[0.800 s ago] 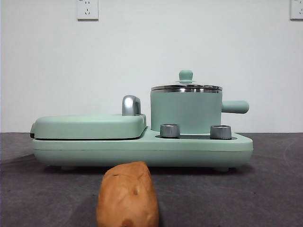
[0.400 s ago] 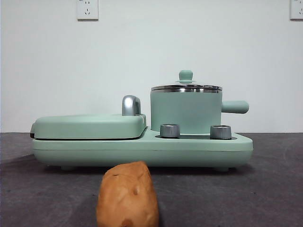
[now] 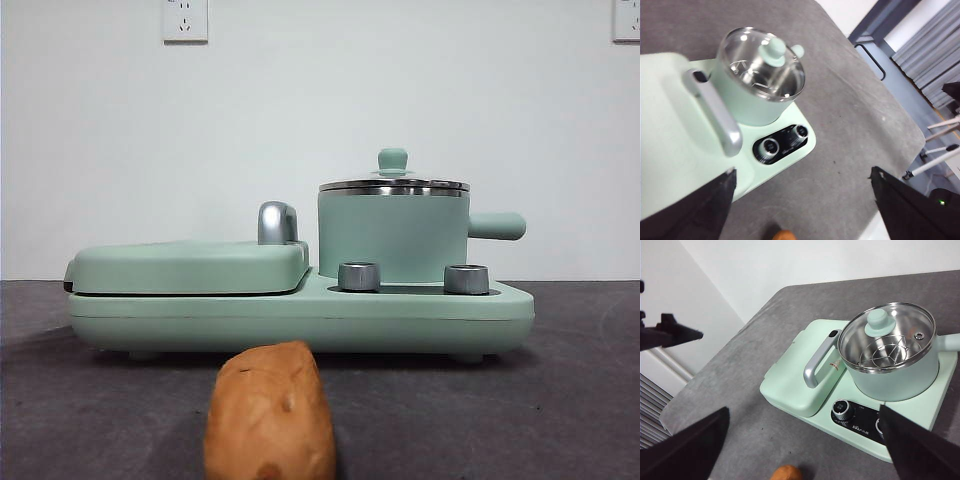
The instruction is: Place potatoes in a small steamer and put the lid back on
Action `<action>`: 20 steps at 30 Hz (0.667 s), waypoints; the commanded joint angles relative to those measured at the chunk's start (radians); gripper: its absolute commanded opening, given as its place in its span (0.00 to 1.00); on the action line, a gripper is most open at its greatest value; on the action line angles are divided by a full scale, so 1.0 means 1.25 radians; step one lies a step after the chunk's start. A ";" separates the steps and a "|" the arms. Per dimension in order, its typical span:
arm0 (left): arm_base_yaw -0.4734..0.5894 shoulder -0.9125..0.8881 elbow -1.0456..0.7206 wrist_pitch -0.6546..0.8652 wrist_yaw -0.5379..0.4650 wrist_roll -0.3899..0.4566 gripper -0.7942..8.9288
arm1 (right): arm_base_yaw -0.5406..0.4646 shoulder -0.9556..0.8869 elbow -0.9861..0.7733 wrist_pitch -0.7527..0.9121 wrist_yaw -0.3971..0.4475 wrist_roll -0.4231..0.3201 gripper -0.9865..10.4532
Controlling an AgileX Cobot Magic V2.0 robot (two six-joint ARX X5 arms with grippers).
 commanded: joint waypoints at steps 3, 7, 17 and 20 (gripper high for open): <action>-0.053 0.103 0.104 0.006 -0.006 0.028 0.57 | 0.001 0.003 0.016 0.006 -0.002 -0.009 0.52; -0.111 0.212 0.207 0.002 -0.020 0.048 0.57 | 0.001 0.003 0.016 0.005 -0.002 -0.008 0.52; -0.264 0.529 0.547 -0.105 -0.254 0.124 0.57 | 0.001 0.003 0.016 0.005 -0.002 -0.006 0.52; -0.296 0.617 0.637 -0.123 -0.347 0.139 0.57 | 0.001 0.003 0.016 0.005 -0.002 -0.006 0.52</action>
